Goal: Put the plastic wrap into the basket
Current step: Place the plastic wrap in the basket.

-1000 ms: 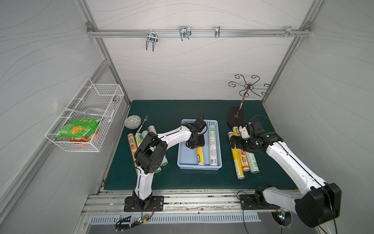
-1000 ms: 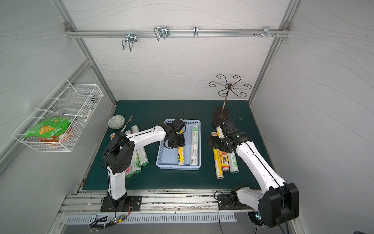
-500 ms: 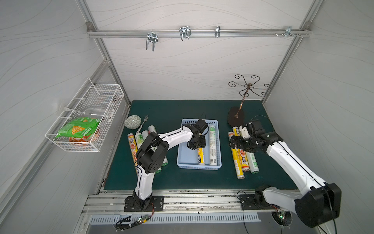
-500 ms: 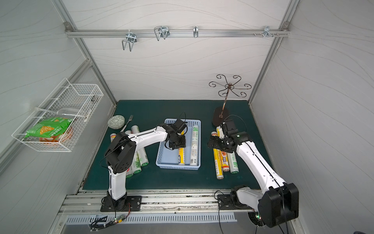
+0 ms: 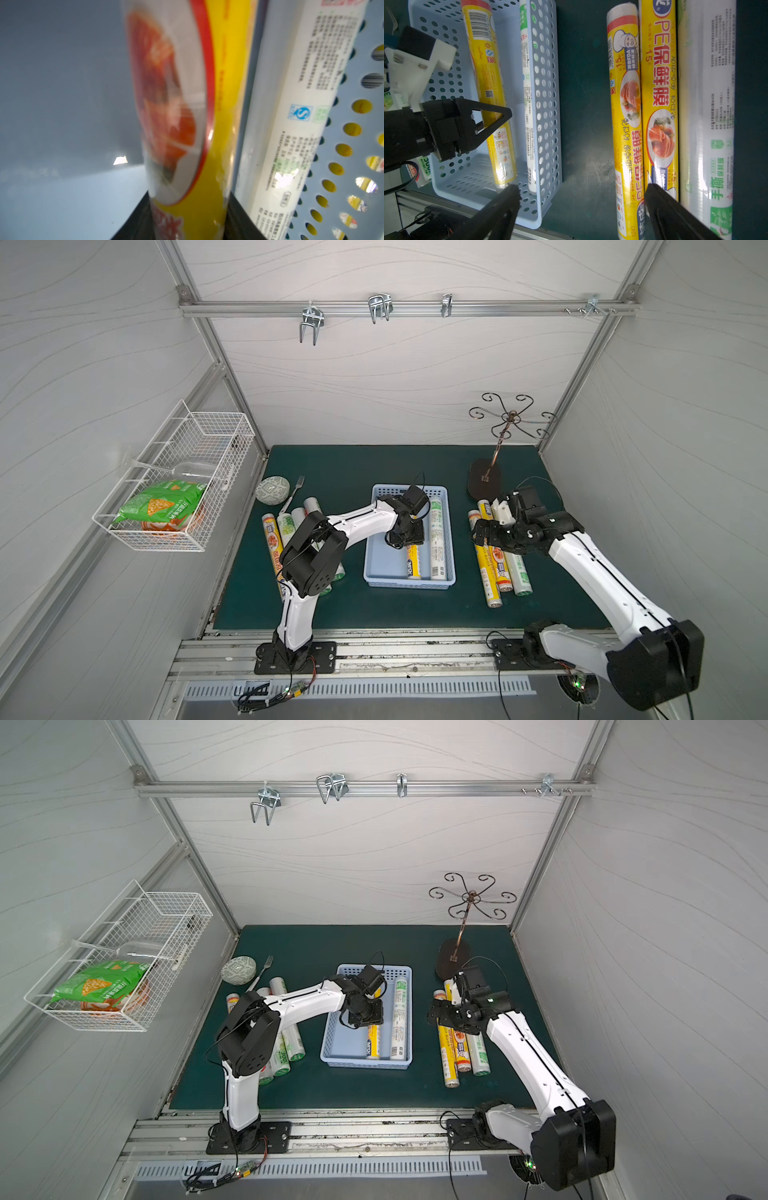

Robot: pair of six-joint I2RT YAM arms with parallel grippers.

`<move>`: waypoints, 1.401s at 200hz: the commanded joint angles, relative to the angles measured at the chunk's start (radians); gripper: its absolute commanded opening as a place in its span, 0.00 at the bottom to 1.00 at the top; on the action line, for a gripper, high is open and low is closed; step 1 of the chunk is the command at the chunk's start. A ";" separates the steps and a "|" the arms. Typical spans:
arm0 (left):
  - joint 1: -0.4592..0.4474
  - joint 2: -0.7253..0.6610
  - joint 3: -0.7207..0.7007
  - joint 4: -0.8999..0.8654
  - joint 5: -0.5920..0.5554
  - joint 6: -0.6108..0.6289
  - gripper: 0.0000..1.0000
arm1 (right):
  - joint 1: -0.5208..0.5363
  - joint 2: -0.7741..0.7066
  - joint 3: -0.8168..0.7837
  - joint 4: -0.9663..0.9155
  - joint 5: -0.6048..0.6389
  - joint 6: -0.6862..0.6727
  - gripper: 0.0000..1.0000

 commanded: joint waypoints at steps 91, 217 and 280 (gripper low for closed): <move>-0.041 -0.101 0.033 -0.030 -0.003 -0.004 0.60 | -0.007 -0.019 -0.012 -0.032 0.031 -0.007 0.99; 0.102 -0.460 -0.118 -0.182 -0.222 0.098 0.66 | 0.027 0.134 -0.003 -0.001 0.082 -0.033 0.88; 0.224 -0.627 -0.217 -0.221 -0.283 0.143 0.86 | 0.053 0.242 0.003 0.007 0.127 -0.050 0.86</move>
